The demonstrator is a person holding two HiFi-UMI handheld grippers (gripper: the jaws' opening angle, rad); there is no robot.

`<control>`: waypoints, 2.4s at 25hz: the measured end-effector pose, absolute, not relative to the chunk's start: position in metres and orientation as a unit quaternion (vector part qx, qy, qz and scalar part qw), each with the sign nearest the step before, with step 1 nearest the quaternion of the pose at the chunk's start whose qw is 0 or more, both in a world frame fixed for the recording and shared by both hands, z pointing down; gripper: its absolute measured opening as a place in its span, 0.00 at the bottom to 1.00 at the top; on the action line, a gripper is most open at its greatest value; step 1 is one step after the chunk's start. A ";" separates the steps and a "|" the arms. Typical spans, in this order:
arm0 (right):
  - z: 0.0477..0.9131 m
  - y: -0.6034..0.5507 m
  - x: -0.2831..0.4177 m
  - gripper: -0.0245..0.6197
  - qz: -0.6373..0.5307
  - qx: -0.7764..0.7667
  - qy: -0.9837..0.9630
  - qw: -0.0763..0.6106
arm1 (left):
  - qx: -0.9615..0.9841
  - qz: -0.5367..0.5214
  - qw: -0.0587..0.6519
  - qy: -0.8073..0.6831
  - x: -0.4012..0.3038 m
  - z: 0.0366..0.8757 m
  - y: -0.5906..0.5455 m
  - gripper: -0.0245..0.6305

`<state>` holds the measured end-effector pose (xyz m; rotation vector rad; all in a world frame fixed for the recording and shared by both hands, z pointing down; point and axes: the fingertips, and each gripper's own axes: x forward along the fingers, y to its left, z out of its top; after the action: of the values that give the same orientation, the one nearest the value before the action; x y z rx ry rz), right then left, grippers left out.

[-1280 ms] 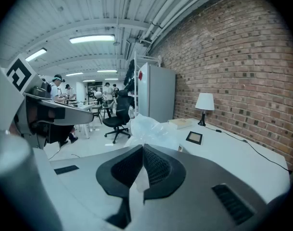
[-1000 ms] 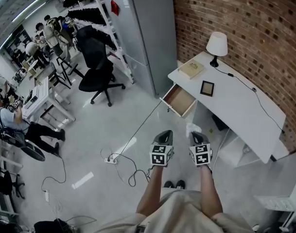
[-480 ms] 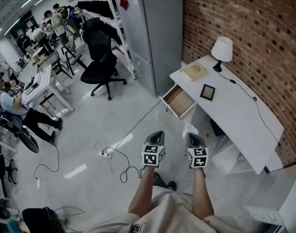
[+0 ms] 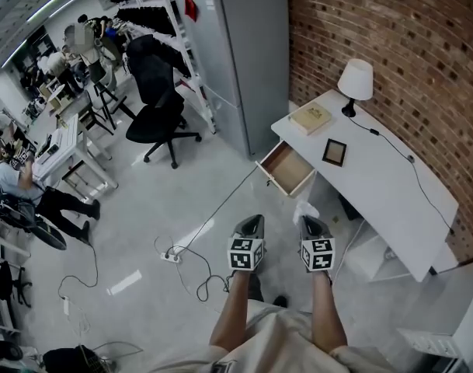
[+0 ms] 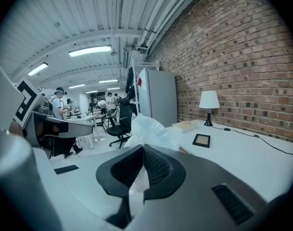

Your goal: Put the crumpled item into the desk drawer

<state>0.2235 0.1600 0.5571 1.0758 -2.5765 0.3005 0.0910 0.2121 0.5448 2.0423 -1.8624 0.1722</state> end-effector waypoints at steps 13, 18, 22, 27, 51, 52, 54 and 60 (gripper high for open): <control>0.579 0.047 0.155 0.08 0.118 0.420 -0.880 0.190 | 0.767 0.068 0.194 -0.607 0.031 0.558 0.080 0.06; 0.574 -0.005 0.121 0.08 0.121 0.442 -0.869 0.186 | 0.786 0.077 0.190 -0.583 0.001 0.553 0.025 0.06; 0.573 -0.041 0.099 0.08 0.122 0.459 -0.859 0.191 | 0.800 0.082 0.191 -0.564 -0.019 0.551 -0.015 0.06; 0.579 -0.083 0.083 0.08 0.133 0.491 -0.840 0.188 | 0.809 0.084 0.196 -0.548 -0.049 0.556 -0.057 0.06; 0.644 -0.219 0.036 0.08 0.086 0.439 -0.853 0.268 | 0.795 0.097 0.242 -0.548 -0.073 0.619 -0.138 0.06; 0.650 -0.224 0.032 0.08 0.082 0.429 -0.857 0.274 | 0.792 0.098 0.244 -0.551 -0.073 0.622 -0.141 0.06; 0.663 -0.232 0.024 0.08 0.082 0.410 -0.863 0.285 | 0.787 0.099 0.247 -0.556 -0.073 0.630 -0.147 0.06; 0.702 -0.250 0.002 0.08 0.082 0.355 -0.876 0.315 | 0.767 0.103 0.265 -0.576 -0.074 0.657 -0.158 0.06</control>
<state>0.0021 -0.2496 0.7018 0.9346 -2.3088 0.2153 -0.0737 -0.1579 0.6572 2.0717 -1.5550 0.2771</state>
